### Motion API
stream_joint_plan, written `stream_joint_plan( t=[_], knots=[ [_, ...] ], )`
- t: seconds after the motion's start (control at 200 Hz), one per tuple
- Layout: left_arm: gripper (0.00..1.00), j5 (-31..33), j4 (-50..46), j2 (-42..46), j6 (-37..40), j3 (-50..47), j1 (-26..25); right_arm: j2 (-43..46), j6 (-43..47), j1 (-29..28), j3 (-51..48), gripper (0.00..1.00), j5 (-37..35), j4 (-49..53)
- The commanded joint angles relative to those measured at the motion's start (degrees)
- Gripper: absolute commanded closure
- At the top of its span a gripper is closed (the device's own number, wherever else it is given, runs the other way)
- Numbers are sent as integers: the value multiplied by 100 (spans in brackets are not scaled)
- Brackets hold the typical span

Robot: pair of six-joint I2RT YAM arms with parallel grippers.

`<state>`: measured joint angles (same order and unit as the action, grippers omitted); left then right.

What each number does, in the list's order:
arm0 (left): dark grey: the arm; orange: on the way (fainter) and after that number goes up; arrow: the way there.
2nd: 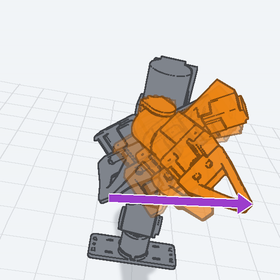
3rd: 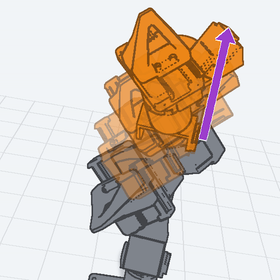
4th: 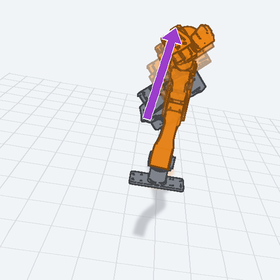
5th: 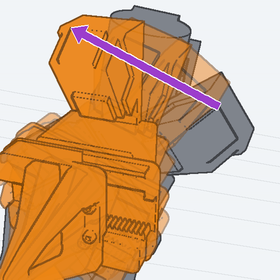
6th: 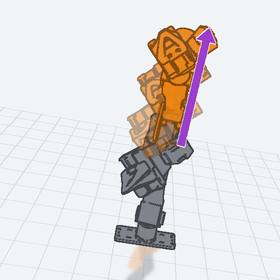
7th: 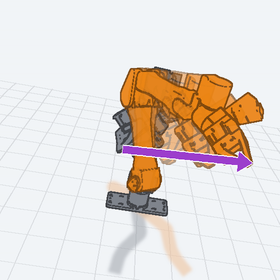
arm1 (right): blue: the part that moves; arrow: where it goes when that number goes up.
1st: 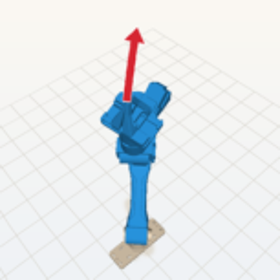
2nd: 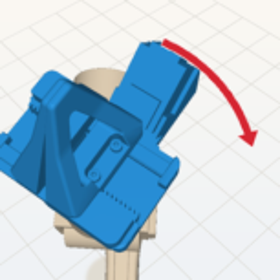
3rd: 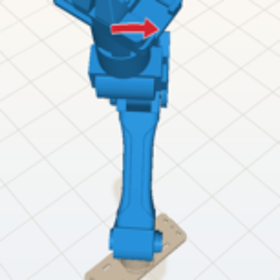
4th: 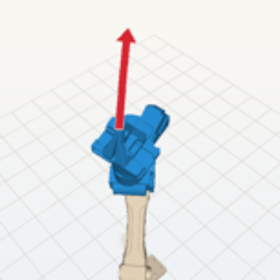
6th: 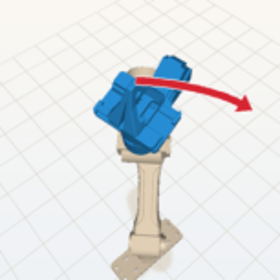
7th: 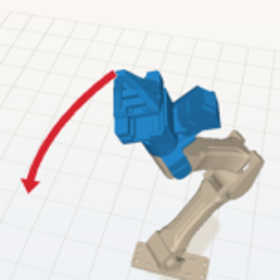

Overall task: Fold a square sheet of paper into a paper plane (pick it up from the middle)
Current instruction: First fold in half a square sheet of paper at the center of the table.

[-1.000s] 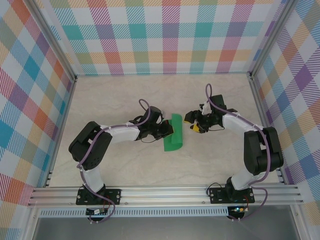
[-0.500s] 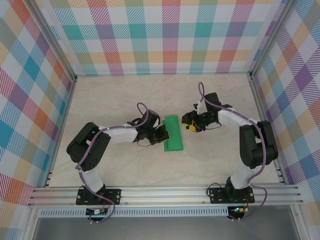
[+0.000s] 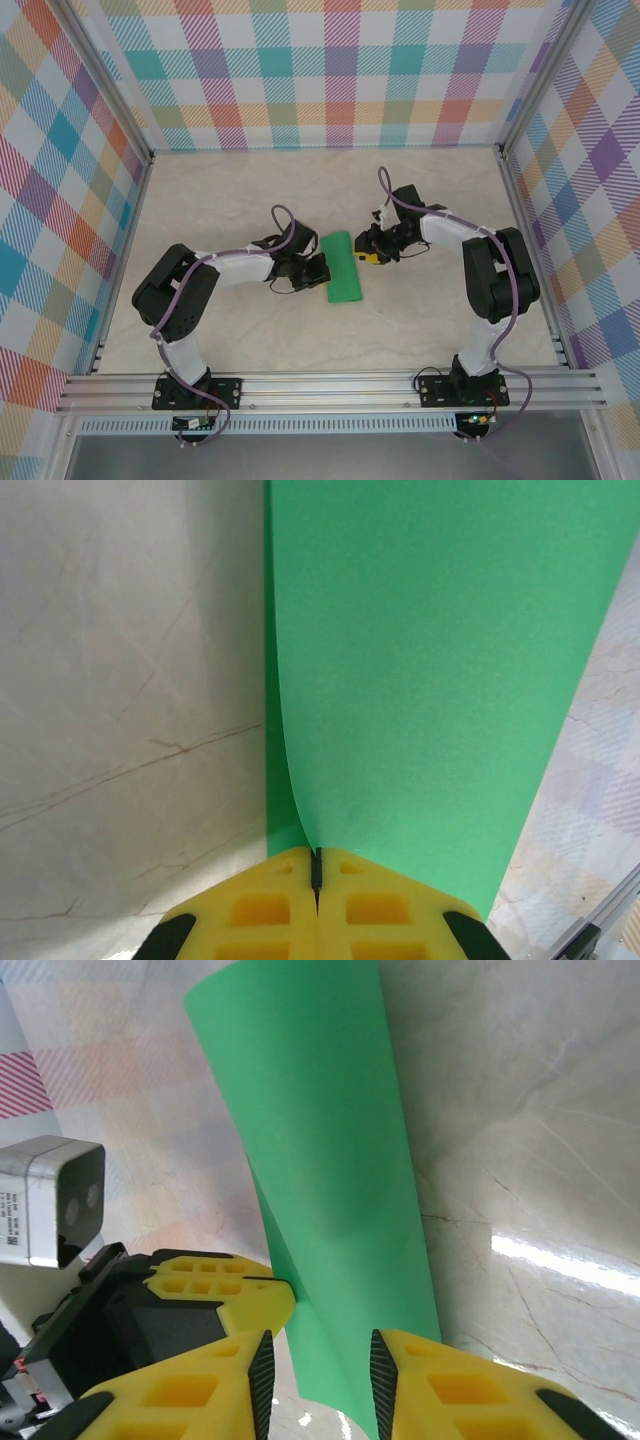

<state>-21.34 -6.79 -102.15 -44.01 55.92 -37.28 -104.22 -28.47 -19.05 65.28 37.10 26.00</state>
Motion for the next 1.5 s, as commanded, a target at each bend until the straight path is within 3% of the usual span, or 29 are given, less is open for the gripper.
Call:
stream_joint_plan(
  t=[0.0, 0.44, 0.82, 0.995, 1.205, 1.495],
  knots=[
    [98, 31, -264, -66, 205, 229, 80, -38, -10, -59, 109, 68, 211, -69],
    [98, 111, -517, -288, 391, 422, 98, -289, -177, -125, 134, 76, 671, -437],
    [95, 42, -411, -305, 379, 429, 108, -657, -45, -283, 315, 74, 249, -198],
    [90, -16, -269, -271, 325, 383, 124, -766, -14, -284, 345, 74, 200, -187],
    [75, -256, 330, -185, 32, 156, 288, -803, 34, -284, 372, 74, 236, -164],
    [71, -612, 982, -256, -283, -59, 501, -812, 61, -284, 394, 74, 290, -148]
  ],
)
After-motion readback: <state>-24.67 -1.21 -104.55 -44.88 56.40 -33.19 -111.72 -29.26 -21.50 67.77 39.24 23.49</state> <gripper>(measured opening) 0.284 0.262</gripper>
